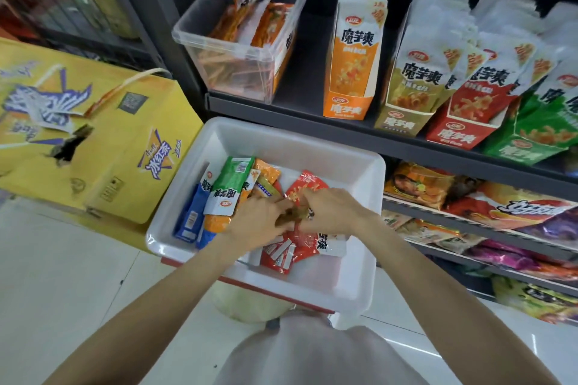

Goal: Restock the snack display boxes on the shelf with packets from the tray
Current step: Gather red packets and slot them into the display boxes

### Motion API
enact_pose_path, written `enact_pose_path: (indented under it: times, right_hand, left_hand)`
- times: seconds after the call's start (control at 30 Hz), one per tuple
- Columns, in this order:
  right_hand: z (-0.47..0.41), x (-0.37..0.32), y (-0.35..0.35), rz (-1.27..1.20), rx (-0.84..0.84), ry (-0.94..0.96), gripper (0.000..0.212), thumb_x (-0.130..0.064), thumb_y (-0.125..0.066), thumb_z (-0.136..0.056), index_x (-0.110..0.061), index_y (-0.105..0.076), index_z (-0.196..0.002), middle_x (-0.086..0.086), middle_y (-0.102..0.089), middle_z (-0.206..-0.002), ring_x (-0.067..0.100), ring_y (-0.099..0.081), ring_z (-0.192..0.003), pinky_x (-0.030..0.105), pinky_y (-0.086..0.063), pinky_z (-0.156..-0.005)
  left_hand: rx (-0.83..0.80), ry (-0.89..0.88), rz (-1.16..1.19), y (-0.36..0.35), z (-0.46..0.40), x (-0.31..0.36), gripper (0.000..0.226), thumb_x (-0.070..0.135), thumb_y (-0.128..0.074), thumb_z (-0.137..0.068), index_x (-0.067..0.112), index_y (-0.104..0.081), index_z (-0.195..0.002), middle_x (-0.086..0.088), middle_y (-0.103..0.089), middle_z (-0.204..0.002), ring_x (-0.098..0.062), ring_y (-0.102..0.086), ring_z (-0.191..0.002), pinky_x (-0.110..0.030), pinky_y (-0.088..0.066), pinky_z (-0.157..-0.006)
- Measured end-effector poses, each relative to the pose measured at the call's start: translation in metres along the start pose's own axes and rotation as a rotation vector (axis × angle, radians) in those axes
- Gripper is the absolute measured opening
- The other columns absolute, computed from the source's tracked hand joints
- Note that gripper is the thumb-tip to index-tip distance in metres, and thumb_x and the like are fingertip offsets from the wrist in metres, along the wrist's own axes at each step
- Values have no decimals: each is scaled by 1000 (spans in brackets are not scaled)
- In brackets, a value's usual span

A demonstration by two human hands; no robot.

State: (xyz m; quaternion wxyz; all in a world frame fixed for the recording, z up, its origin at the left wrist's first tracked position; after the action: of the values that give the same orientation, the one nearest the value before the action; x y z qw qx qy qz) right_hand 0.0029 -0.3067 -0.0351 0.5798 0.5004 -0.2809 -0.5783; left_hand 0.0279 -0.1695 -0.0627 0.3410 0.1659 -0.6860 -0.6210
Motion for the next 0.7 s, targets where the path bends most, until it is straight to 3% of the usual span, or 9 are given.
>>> enact_pose_path:
  times: [0.07,0.1,0.2,0.27,0.37,0.43,0.5,0.6,0.7]
  right_hand:
    - [12,14,23,-173,150,-66,34,-44,-59,-88,-16,-60,-107,3,-67,-100,21,-60,-87,30,-43,-72]
    - [21,25,35,-360,272,-121,25,-37,-64,-87,-17,-63,-103,2,-69,-100,19,-63,-90,30,-48,-76]
    - [46,44,60,-940,551,-227,12,-18,-75,-80,-21,-64,-86,-3,-70,-82,8,-66,-74,27,-56,-68]
    - [55,44,70,-1049,615,-233,13,-13,-75,-80,-20,-65,-85,-7,-69,-76,3,-64,-64,22,-54,-58]
    - [61,43,74,-1235,636,-241,11,-12,-73,-82,-19,-66,-87,-10,-73,-76,2,-66,-67,20,-52,-54]
    - [66,42,75,-1273,601,-233,11,-12,-71,-84,-20,-67,-91,-11,-74,-81,5,-69,-73,20,-53,-56]
    - [77,45,82,-1256,674,-218,13,-11,-68,-86,-21,-68,-95,-10,-75,-84,8,-70,-77,20,-54,-56]
    - [107,59,109,-1213,979,-189,16,-10,-66,-88,-17,-66,-102,-13,-73,-90,8,-70,-85,22,-57,-67]
    - [142,79,142,-1072,1315,-186,11,-12,-66,-89,-21,-63,-93,-22,-69,-80,-2,-66,-80,19,-54,-72]
  left_hand:
    - [190,44,164,17,-1,-2,37,49,-48,-90,20,-71,-87,13,-59,-61,0,-49,-46,-15,-40,-43]
    - [209,125,313,24,0,-6,30,44,-55,-89,19,-71,-86,16,-57,-58,4,-47,-45,-13,-36,-44]
    - [121,334,766,33,-5,-7,18,27,-72,-80,21,-68,-96,14,-69,-81,-1,-66,-72,-23,-54,-68]
    - [85,313,835,42,-10,2,16,25,-74,-77,26,-66,-91,16,-69,-87,3,-66,-80,-20,-53,-78]
    - [100,307,961,55,-17,13,15,24,-75,-76,28,-65,-86,11,-71,-88,-4,-68,-82,-24,-53,-80]
    - [125,291,995,65,-22,21,13,22,-75,-76,27,-66,-85,9,-73,-86,-8,-69,-81,-27,-54,-78]
    - [149,234,992,78,-30,35,15,21,-74,-78,29,-65,-86,14,-71,-84,0,-66,-79,-18,-53,-74]
    - [340,177,842,107,-46,51,19,17,-72,-81,31,-64,-90,21,-67,-88,7,-63,-83,-12,-49,-78]
    - [540,108,660,127,-72,56,23,20,-71,-83,25,-65,-104,18,-66,-99,1,-62,-93,-23,-49,-87]
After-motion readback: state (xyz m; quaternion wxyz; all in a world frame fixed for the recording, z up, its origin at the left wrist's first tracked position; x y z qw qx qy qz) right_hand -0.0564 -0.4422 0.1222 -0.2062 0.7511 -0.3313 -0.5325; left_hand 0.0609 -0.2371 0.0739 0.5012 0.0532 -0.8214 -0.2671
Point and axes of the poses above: each hand's wrist, its own z-axis away from the middle knuckle, its own y-axis out of the back of the hand, x = y × z, the point moved 4 cm from there along -z, towards the middle knuckle
